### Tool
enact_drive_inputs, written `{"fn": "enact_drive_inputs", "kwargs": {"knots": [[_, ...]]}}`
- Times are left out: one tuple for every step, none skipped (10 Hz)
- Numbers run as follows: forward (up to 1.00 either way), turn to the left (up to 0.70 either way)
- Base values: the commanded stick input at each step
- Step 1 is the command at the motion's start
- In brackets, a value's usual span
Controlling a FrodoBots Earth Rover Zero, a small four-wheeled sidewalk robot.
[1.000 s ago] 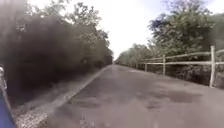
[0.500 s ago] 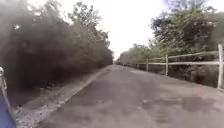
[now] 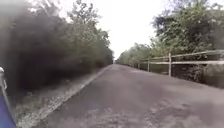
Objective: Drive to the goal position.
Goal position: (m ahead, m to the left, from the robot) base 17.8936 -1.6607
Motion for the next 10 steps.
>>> {"fn": "enact_drive_inputs", "kwargs": {"knots": [[0.70,0.00],[0.70,0.00],[0.70,0.00],[0.70,0.00],[0.70,0.00],[0.70,0.00],[0.70,0.00],[0.70,0.00],[0.70,0.00],[0.70,0.00]]}}
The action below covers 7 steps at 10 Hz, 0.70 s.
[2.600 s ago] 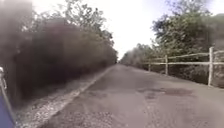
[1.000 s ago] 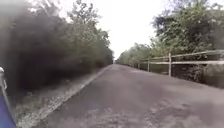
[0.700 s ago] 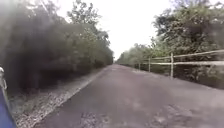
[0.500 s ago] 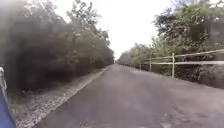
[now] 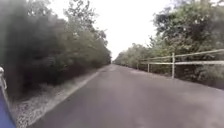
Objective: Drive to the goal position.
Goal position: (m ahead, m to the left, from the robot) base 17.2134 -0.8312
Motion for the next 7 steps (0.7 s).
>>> {"fn": "enact_drive_inputs", "kwargs": {"knots": [[0.70,0.00],[0.70,0.00],[0.70,0.00],[0.70,0.00],[0.70,0.00],[0.70,0.00],[0.70,0.00]]}}
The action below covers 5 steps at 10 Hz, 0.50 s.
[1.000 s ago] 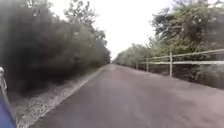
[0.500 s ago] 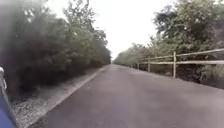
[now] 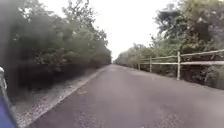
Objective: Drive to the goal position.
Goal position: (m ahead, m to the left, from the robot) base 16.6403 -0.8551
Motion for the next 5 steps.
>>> {"fn": "enact_drive_inputs", "kwargs": {"knots": [[0.70,0.00],[0.70,0.00],[0.70,0.00],[0.70,0.00],[0.70,0.00]]}}
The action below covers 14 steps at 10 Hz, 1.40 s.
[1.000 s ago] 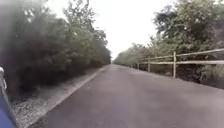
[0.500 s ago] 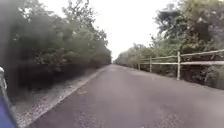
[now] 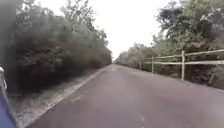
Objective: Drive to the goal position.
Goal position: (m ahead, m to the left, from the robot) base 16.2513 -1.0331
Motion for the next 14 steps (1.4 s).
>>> {"fn": "enact_drive_inputs", "kwargs": {"knots": [[0.70,0.00],[0.70,0.00],[0.70,0.00],[0.70,0.00],[0.70,0.00],[0.70,0.00],[0.70,0.00],[0.70,0.00],[0.70,0.00],[0.70,0.00],[0.70,0.00],[0.70,0.00],[0.70,0.00],[0.70,0.00]]}}
